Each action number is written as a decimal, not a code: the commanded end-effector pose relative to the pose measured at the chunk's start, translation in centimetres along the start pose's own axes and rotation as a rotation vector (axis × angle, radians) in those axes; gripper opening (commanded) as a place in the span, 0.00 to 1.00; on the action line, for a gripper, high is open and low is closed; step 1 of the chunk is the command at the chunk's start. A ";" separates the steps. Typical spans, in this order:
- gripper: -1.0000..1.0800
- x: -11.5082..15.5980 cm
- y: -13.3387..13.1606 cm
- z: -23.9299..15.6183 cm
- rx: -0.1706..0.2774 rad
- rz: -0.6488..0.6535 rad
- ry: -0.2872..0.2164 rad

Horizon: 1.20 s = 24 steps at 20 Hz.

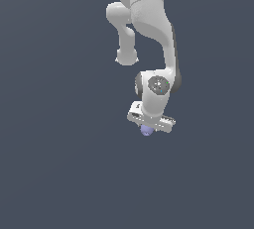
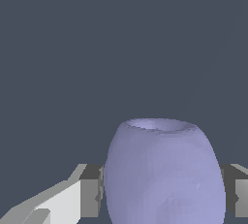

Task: Pick up the object and move it to a goal position.

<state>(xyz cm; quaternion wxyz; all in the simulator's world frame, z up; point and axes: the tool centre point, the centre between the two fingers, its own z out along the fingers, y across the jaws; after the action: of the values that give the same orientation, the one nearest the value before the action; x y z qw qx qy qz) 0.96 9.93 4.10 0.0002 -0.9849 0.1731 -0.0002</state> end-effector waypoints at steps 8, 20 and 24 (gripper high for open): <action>0.00 -0.3 1.0 -0.2 0.000 0.001 0.000; 0.00 -2.7 7.9 -1.6 0.000 0.001 0.000; 0.00 -4.0 11.6 -2.3 0.000 0.001 0.000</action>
<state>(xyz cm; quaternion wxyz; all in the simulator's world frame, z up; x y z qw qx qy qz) -5.79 1.56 6.13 0.0001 -0.9849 0.1732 0.0002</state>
